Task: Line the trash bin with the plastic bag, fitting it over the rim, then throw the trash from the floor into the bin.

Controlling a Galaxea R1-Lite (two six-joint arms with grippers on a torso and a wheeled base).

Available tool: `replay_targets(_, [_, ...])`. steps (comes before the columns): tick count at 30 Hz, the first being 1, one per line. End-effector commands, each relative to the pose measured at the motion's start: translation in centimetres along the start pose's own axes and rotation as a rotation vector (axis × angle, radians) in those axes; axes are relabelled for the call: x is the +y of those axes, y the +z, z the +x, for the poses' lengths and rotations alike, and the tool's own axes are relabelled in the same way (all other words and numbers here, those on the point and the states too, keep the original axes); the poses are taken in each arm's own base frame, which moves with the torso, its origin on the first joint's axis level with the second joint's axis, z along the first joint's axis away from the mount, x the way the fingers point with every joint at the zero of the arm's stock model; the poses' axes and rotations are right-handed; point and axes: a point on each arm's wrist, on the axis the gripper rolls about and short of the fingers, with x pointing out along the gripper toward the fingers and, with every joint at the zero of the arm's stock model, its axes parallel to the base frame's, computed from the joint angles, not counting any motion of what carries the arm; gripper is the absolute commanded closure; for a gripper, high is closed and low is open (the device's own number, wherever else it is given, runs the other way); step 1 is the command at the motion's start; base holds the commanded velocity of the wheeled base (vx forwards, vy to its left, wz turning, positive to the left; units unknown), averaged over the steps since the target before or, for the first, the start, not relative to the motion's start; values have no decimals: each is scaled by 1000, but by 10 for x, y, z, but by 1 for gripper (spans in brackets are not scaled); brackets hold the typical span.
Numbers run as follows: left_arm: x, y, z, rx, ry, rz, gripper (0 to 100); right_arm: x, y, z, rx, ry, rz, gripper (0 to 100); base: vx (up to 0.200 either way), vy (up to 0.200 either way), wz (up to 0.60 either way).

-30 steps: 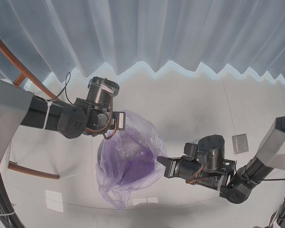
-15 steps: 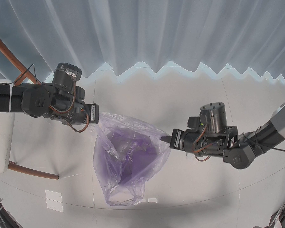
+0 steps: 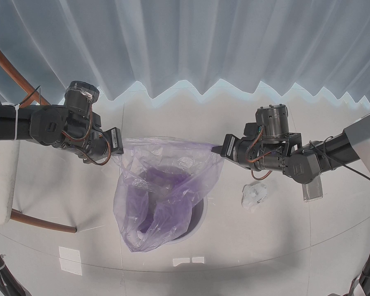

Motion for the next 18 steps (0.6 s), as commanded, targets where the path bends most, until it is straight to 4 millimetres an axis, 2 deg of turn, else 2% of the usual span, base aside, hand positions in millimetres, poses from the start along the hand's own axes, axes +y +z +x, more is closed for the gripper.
replay_targets(1, [5,-8,7,50,8,-37,100,-8,1,20,-1,-11,6,100,0,0,0])
replay_targets(2, [5,-9,7,52,7,-39,100,-8,2,20,-3,-9,7,100,0,0,0])
replay_targets(3, [4,-9,7,55,5,-44,100,-2,4,16,-12,3,19,0,0,0,0])
replay_targets(5, [3,-9,7,55,3,-54,100,10,12,2,-36,27,55,0,0,0,0])
replay_targets(6, [2,-10,6,51,5,-62,100,26,17,-17,-46,56,99,0,0,0,0])
replay_targets(8, [-2,-10,7,46,0,-68,100,38,7,-37,13,40,139,0,0,0,0])
replay_targets(10, [-4,-10,6,41,-5,-80,100,43,-3,-62,77,1,156,0,0,0,0])
replay_targets(11, [-4,-10,5,39,-5,-84,100,43,-5,-68,87,-6,159,0,0,0,0])
replay_targets(12, [-5,-9,0,30,-10,-95,100,43,-11,-87,111,-23,166,0,0,0,0])
replay_targets(14, [-6,-8,-6,23,-14,-100,100,42,-16,-99,125,-34,171,0,0,0,0])
replay_targets(16, [-6,-8,-8,22,-14,-103,100,42,-21,-103,137,-40,179,0,0,0,0])
replay_targets(18, [-7,-7,-12,14,-19,-105,100,48,-49,-108,224,-46,167,0,0,0,0])
